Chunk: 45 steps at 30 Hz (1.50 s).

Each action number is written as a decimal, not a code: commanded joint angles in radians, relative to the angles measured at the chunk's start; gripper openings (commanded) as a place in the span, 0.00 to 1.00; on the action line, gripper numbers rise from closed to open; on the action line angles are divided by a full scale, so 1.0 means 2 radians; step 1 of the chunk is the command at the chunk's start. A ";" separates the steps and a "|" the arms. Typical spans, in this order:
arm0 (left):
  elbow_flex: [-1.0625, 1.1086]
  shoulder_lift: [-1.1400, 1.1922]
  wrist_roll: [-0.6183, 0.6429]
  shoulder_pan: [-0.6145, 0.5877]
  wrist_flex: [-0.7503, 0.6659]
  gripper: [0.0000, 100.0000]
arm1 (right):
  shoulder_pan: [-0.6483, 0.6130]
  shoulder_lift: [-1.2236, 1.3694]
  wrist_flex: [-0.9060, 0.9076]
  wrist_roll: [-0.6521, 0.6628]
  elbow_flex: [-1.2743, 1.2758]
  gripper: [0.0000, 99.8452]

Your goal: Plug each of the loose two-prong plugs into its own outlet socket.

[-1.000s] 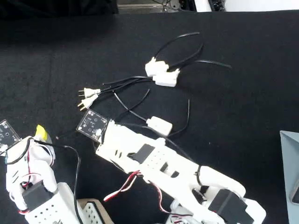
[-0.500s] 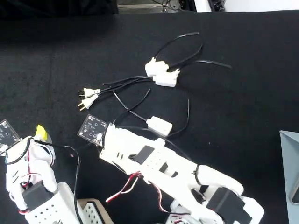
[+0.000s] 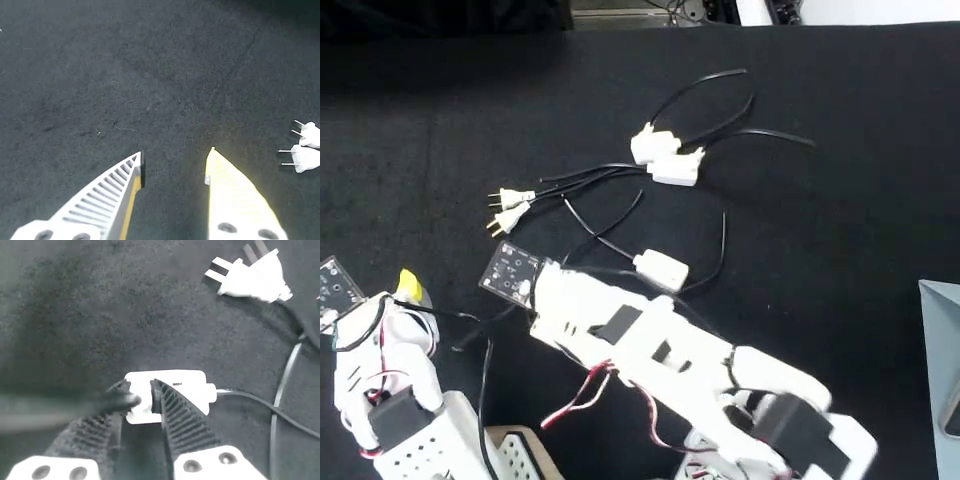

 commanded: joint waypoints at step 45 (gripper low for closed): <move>-0.003 -0.003 0.004 -0.004 -0.013 0.21 | 0.311 0.260 -0.082 -0.104 -0.333 0.02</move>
